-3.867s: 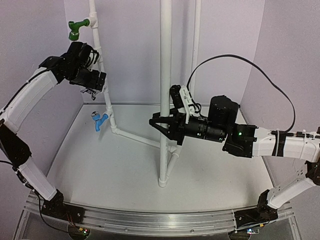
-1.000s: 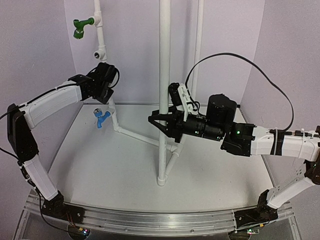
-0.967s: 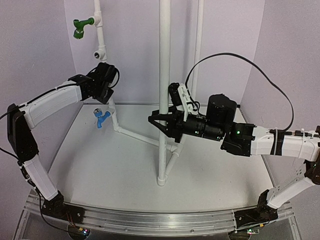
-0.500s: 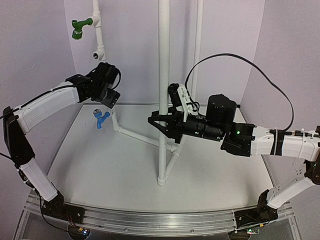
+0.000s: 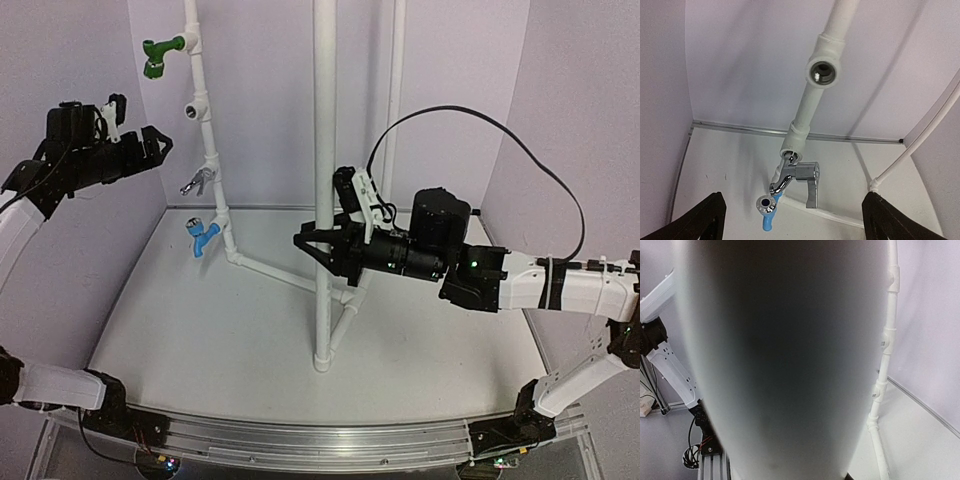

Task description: Install the water faucets

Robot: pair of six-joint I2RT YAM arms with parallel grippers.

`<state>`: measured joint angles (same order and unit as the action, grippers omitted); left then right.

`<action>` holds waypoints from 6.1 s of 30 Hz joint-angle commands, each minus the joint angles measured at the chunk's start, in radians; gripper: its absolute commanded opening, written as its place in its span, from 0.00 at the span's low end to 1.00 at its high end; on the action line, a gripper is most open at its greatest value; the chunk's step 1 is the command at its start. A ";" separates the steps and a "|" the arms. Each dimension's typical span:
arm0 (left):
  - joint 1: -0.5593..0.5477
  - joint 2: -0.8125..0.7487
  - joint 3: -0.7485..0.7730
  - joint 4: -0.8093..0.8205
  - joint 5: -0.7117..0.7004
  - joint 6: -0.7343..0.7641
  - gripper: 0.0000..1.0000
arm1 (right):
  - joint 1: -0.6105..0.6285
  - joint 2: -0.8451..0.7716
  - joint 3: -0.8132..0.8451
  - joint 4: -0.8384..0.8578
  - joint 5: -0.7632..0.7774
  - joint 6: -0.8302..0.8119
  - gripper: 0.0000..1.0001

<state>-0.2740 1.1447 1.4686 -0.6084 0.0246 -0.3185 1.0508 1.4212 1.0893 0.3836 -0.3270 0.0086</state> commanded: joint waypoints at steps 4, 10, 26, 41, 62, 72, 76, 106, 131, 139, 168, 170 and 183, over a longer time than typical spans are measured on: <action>0.358 0.024 -0.312 0.420 0.753 -0.649 0.93 | 0.020 0.016 0.038 0.012 -0.107 0.188 0.00; 0.402 0.125 -0.603 1.287 0.916 -1.257 0.95 | 0.021 0.011 0.035 0.015 -0.109 0.189 0.00; 0.260 0.425 -0.555 1.641 0.885 -1.520 0.91 | 0.023 0.004 0.040 0.017 -0.111 0.189 0.00; 0.227 0.424 -0.477 1.427 0.857 -1.312 0.33 | 0.025 0.002 0.037 0.014 -0.103 0.188 0.00; 0.054 0.328 0.070 0.028 0.208 -0.119 0.18 | 0.031 0.020 0.056 -0.016 -0.070 0.194 0.00; -0.176 0.529 0.357 -0.293 -0.378 0.282 0.14 | 0.031 0.018 0.064 -0.029 -0.031 0.187 0.00; -0.250 0.579 0.370 -0.302 -0.634 0.373 0.12 | 0.034 0.029 0.076 -0.037 -0.015 0.184 0.00; -0.367 0.152 0.082 -0.079 -0.556 0.227 0.99 | 0.037 0.055 0.108 -0.068 -0.022 0.174 0.00; 0.452 0.231 -0.333 0.695 0.996 -0.645 1.00 | 0.039 0.046 0.106 -0.039 -0.055 0.186 0.00; 0.401 0.279 -0.308 0.654 0.946 -0.601 1.00 | 0.043 0.054 0.128 -0.050 -0.063 0.180 0.00; 0.256 0.363 -0.111 0.359 0.718 -0.374 0.78 | 0.052 0.058 0.129 -0.030 -0.057 0.179 0.00; 0.240 0.363 -0.098 0.325 0.675 -0.334 0.70 | 0.051 0.059 0.129 -0.034 -0.056 0.176 0.00; 0.118 0.268 -0.012 0.134 0.246 0.100 0.45 | 0.053 0.055 0.130 -0.040 -0.042 0.165 0.00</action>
<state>-0.0936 1.4787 1.3743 -0.4346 0.4362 -0.4491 1.0763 1.4662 1.1763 0.3321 -0.2859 0.0296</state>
